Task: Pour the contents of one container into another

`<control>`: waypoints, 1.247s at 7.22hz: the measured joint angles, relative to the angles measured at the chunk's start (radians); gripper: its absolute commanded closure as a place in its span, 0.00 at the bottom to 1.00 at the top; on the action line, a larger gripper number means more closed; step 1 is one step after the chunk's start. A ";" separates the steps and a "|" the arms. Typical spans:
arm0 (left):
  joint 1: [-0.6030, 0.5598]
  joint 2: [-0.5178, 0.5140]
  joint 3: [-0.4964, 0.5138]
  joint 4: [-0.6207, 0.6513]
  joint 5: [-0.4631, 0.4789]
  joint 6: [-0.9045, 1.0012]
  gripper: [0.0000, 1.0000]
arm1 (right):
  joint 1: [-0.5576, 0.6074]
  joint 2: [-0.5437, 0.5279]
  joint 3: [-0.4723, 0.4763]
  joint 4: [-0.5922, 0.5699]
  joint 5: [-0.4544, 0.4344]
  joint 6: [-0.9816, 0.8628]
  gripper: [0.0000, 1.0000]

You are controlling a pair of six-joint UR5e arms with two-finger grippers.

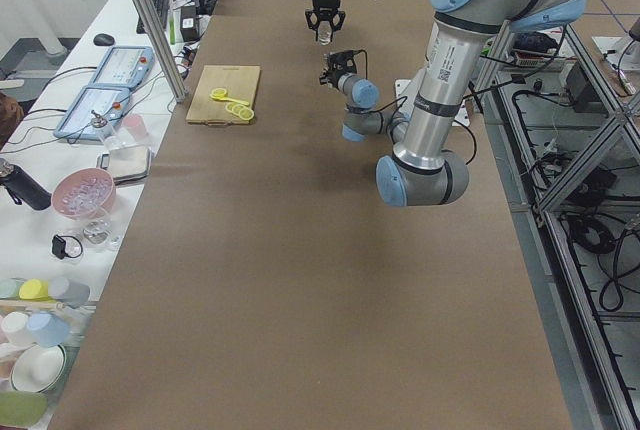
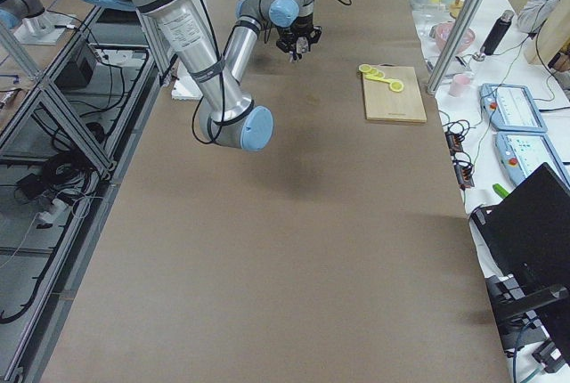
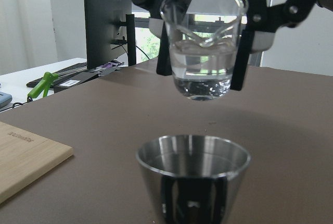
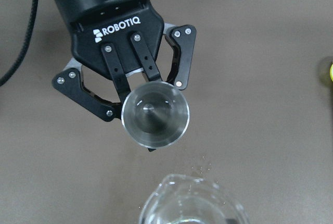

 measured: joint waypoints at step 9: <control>-0.003 0.001 0.000 0.000 0.000 0.000 1.00 | -0.047 0.079 0.019 -0.217 -0.044 0.000 1.00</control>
